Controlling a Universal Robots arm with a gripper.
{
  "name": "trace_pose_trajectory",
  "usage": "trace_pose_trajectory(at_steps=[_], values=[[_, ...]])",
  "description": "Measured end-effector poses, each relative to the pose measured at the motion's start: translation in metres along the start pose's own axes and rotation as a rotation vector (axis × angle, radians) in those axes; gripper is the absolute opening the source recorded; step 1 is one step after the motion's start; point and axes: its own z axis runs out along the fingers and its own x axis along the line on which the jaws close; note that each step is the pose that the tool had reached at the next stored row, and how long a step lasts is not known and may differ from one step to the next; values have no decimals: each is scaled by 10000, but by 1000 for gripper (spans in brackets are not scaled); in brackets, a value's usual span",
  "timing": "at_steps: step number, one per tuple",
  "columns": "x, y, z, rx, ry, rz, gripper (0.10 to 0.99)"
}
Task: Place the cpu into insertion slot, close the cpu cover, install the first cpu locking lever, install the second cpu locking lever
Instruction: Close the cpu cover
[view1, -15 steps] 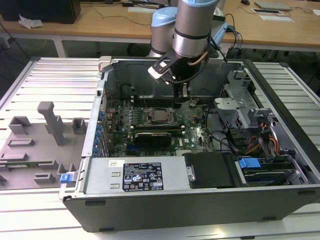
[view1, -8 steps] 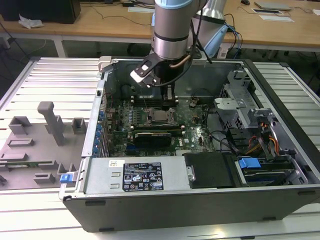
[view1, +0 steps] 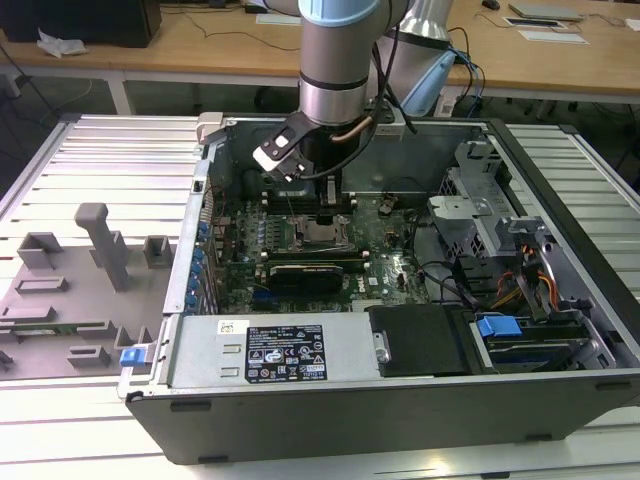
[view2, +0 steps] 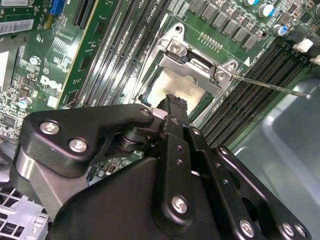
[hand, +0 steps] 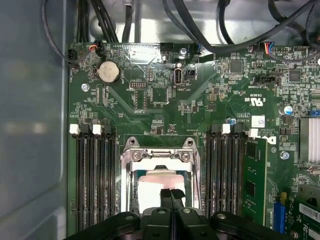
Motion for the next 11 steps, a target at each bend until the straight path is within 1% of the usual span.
trace_pose_trajectory(at_steps=[3,4,7,9,11], values=[[0,0,1,-1,1,-12,106],[0,0,1,-1,2,-108,106],[0,-1,2,-1,7,-659,106],[0,-1,4,-1,3,-1205,106],[0,-1,5,0,1,-1565,106]])
